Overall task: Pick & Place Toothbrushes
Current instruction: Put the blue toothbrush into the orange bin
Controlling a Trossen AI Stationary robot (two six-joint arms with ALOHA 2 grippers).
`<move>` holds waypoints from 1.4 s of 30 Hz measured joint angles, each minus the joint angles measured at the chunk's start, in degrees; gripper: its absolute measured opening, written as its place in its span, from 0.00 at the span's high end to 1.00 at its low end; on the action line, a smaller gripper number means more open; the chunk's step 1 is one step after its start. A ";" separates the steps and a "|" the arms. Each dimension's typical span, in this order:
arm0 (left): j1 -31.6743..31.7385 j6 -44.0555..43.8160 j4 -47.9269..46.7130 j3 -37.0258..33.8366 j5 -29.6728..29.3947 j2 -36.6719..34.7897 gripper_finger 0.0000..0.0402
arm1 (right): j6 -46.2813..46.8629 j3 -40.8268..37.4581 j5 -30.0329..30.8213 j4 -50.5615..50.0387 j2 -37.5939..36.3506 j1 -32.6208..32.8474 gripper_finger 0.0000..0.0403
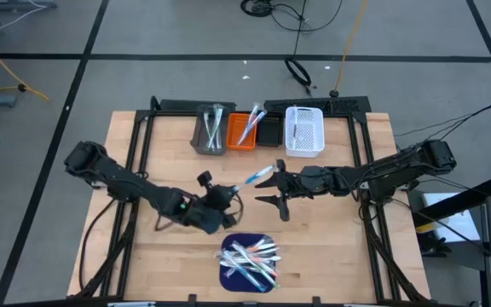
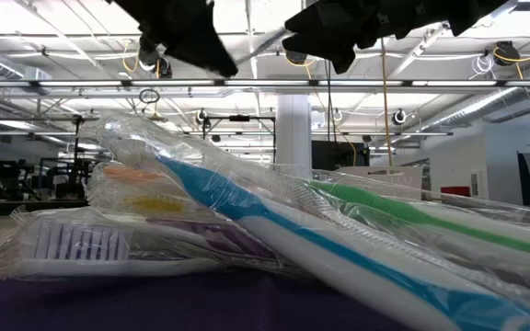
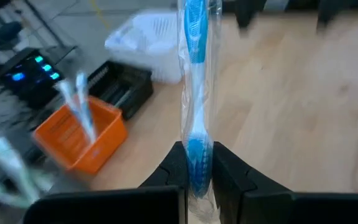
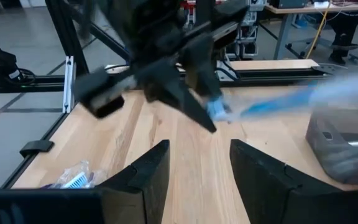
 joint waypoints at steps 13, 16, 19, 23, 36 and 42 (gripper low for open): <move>6.62 14.71 45.31 -24.84 24.13 -11.95 0.93 | -0.26 0.00 0.03 2.18 0.00 0.00 0.60; 8.04 16.27 51.64 -26.77 27.38 -10.97 0.93 | -1.06 0.00 0.17 3.92 0.00 0.00 0.60; 9.01 17.42 53.46 -26.90 29.04 -10.29 0.93 | -1.23 0.02 0.22 6.15 0.00 -0.03 0.60; 9.89 18.60 54.60 -26.56 30.90 -10.04 0.93 | -1.69 0.02 0.21 9.00 0.00 -0.76 0.60; 11.10 20.00 56.58 -26.56 31.67 -9.62 0.93 | -1.47 0.02 0.00 16.74 0.02 -3.30 0.60; 11.29 19.82 56.58 -26.56 31.90 -9.62 0.91 | -1.96 0.02 0.06 18.95 0.02 -3.35 0.61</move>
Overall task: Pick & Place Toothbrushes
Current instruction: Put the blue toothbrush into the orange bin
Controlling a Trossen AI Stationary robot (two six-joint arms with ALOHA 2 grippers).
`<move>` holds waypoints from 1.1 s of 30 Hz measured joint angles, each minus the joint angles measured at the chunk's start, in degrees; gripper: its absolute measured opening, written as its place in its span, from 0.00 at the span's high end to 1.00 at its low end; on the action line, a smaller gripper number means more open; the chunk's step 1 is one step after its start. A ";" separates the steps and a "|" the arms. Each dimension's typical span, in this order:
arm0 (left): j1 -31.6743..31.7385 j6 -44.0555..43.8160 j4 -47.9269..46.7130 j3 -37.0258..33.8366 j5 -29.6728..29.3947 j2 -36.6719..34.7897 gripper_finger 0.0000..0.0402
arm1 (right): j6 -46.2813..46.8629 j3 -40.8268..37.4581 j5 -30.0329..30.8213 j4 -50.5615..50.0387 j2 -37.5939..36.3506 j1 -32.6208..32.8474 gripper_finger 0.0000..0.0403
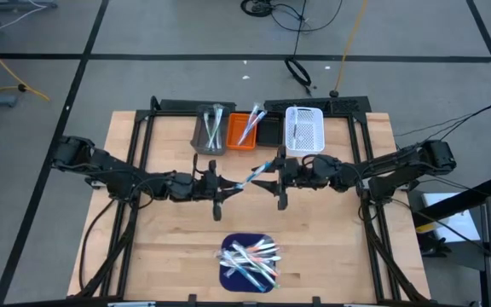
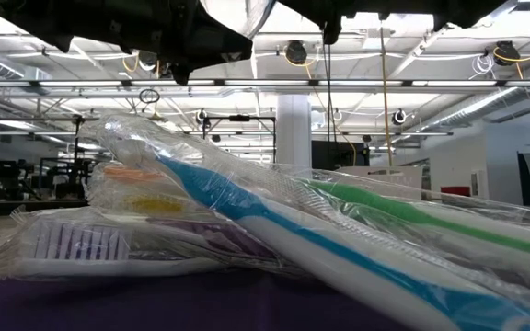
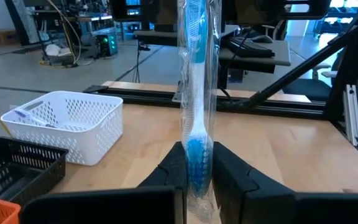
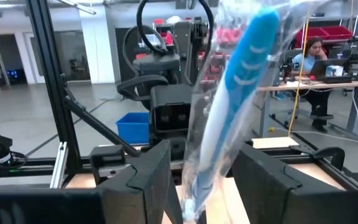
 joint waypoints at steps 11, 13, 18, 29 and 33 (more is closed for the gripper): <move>0.02 -0.13 -0.04 0.00 -0.03 0.00 0.88 | -1.66 0.00 0.13 0.79 0.00 -0.01 0.91; 0.02 -0.31 -0.09 0.00 -0.09 0.04 0.86 | -1.45 0.00 0.09 0.78 0.01 -0.01 0.91; 0.02 -0.33 -0.14 0.00 -0.55 0.11 0.83 | -1.46 0.00 0.12 0.15 0.00 -0.01 0.91; -0.02 -1.40 -1.51 0.04 -7.43 0.17 0.82 | -0.20 0.00 4.12 -13.82 -5.73 -0.29 0.91; -0.11 -0.74 -1.87 0.02 -7.72 0.16 0.82 | 0.92 0.00 4.65 -19.67 -8.56 -0.82 0.91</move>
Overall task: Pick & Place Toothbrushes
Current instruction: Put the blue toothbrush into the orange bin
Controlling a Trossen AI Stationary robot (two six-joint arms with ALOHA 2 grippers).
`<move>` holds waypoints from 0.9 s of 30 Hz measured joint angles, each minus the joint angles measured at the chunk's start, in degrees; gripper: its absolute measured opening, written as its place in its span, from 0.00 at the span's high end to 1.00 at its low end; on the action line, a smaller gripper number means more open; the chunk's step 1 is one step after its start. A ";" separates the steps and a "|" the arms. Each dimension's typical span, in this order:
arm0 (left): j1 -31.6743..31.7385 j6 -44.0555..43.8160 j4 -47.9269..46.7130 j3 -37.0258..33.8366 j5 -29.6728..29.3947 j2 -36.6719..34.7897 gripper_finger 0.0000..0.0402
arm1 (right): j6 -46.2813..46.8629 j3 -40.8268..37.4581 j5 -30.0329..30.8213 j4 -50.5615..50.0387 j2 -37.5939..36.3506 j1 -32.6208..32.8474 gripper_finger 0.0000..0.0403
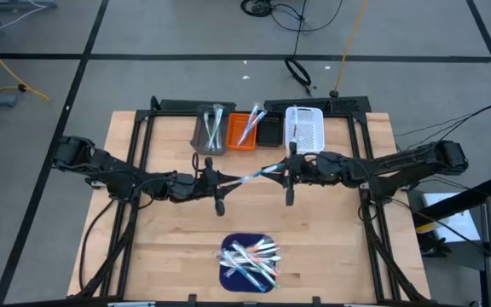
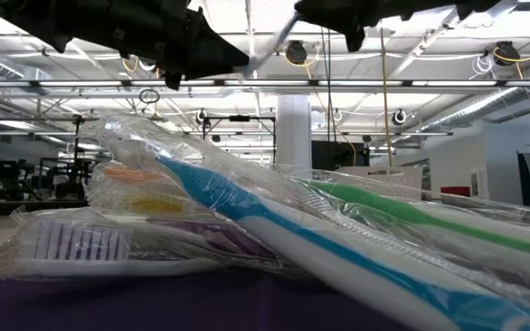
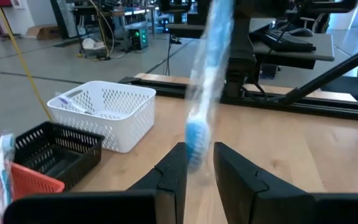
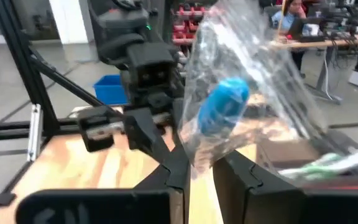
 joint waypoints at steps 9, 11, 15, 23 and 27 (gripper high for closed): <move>-0.04 -0.07 -0.07 0.00 0.22 -0.01 0.81 | 1.62 -0.02 6.00 -8.78 -4.51 -1.43 0.91; -0.04 -0.09 0.02 0.00 0.22 -0.01 0.81 | 2.64 -0.02 5.85 -9.96 -4.46 -2.28 0.91; -0.04 -0.09 0.04 0.00 0.20 -0.01 0.81 | 4.12 -0.02 5.85 -11.51 -4.14 -4.69 0.91; 0.10 -0.24 0.52 0.00 -1.08 -0.01 0.81 | 8.99 -0.01 5.68 -16.73 -3.99 -10.97 0.91; 0.15 -0.24 0.41 0.00 -4.34 -0.01 0.81 | 9.35 -0.01 3.45 -18.05 -3.52 -13.24 0.91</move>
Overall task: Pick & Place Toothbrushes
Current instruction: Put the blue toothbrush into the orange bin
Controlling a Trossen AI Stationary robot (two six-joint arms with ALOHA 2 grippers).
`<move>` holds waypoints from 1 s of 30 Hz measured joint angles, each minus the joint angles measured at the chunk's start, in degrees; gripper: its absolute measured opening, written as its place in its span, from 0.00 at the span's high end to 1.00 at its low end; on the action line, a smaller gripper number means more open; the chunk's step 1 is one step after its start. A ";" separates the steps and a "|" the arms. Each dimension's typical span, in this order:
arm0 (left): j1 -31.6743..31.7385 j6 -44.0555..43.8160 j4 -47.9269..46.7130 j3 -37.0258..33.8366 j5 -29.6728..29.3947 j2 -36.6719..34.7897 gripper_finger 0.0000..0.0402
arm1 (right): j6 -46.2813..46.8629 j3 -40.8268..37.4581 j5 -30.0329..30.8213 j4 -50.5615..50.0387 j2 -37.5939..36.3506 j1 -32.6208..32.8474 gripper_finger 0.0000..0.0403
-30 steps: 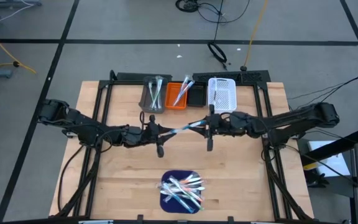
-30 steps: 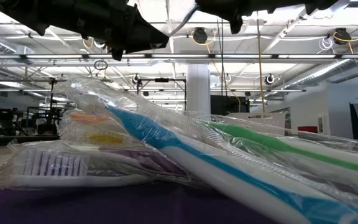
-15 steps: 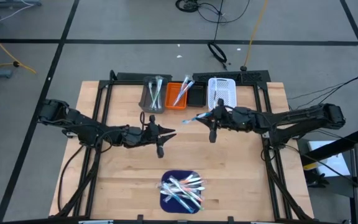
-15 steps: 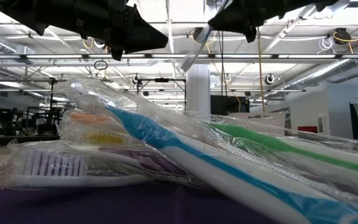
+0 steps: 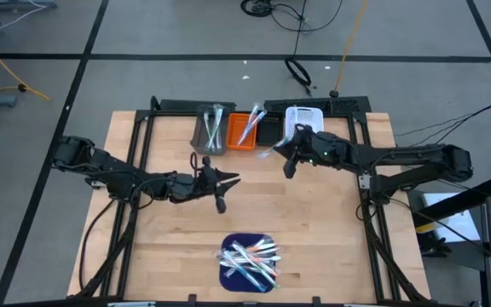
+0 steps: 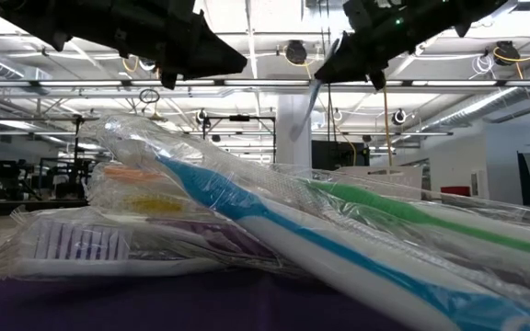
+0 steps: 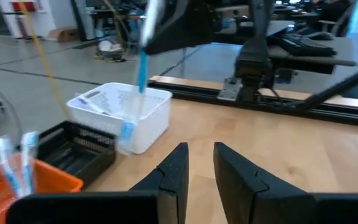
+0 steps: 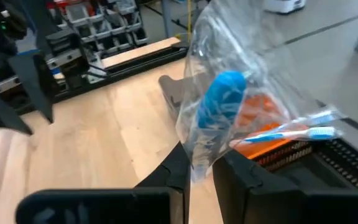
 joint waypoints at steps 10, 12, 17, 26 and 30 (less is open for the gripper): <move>3.05 -2.29 -0.36 0.00 -1.48 0.00 0.81 | 0.64 3.81 -5.94 0.88 8.11 -5.50 0.91; 4.18 -2.41 -0.50 0.00 -0.74 0.00 0.81 | 0.46 5.02 -7.59 0.51 9.78 -6.02 0.91; 8.10 -3.66 -2.11 0.00 2.69 -0.02 0.81 | -0.65 9.67 -11.71 0.58 13.65 -6.19 0.91; 15.03 -6.10 -4.95 0.00 7.57 -0.02 0.68 | -2.26 15.79 -14.39 0.26 17.70 -6.88 0.91; 15.82 -7.20 -5.39 0.00 9.75 -0.02 0.61 | -1.94 16.39 -14.21 0.81 18.25 -9.57 0.91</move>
